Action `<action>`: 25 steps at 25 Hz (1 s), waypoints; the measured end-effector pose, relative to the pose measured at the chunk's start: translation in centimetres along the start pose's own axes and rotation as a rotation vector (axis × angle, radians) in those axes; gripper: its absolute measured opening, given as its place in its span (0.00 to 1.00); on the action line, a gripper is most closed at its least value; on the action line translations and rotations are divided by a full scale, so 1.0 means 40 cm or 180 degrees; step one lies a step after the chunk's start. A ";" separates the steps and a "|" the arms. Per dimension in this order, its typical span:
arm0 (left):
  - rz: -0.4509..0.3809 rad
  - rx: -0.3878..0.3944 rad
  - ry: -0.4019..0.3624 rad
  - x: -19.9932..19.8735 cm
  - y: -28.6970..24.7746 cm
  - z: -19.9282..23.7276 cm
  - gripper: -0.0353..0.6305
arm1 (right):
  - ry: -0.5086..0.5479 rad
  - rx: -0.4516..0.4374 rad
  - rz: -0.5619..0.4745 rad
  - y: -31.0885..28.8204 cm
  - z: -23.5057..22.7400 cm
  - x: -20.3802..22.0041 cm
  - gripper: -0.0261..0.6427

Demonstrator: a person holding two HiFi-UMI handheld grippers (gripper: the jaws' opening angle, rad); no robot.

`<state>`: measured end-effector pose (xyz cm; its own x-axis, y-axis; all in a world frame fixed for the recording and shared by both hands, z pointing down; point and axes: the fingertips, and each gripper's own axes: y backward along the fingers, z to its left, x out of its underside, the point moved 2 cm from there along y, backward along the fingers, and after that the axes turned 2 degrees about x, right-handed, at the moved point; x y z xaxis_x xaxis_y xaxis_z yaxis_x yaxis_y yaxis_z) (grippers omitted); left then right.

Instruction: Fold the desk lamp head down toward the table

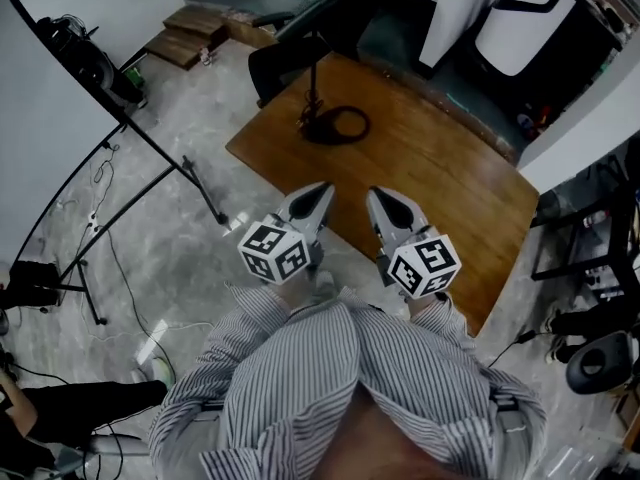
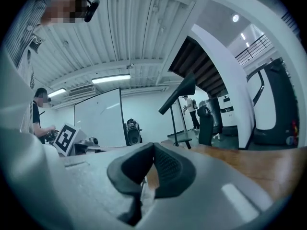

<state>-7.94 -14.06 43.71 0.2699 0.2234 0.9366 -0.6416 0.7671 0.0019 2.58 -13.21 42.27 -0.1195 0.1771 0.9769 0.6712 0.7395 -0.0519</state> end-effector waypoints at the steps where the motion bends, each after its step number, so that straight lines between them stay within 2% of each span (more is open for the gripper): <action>1: 0.0010 0.0024 -0.0025 -0.016 -0.020 0.030 0.06 | 0.0007 0.0024 -0.0019 -0.032 -0.016 -0.009 0.04; 7: -0.0014 0.0040 -0.0128 -0.090 -0.126 0.160 0.06 | 0.0068 0.0105 -0.0025 -0.166 -0.107 -0.048 0.04; 16: 0.0001 -0.0044 -0.0213 -0.135 -0.221 0.250 0.06 | 0.0165 -0.0015 -0.0058 -0.282 -0.175 -0.115 0.04; 20: 0.0045 -0.0136 -0.0393 -0.164 -0.271 0.303 0.06 | 0.0443 -0.0101 -0.0034 -0.324 -0.213 -0.179 0.04; 25: 0.0056 -0.0361 -0.0785 -0.200 -0.339 0.406 0.09 | 0.0731 -0.0147 0.0023 -0.400 -0.247 -0.221 0.04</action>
<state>-13.05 -36.03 41.87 0.0674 0.0947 0.9932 -0.5562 0.8300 -0.0414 0.11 -33.02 36.50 0.0516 0.0258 0.9983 0.7049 0.7072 -0.0547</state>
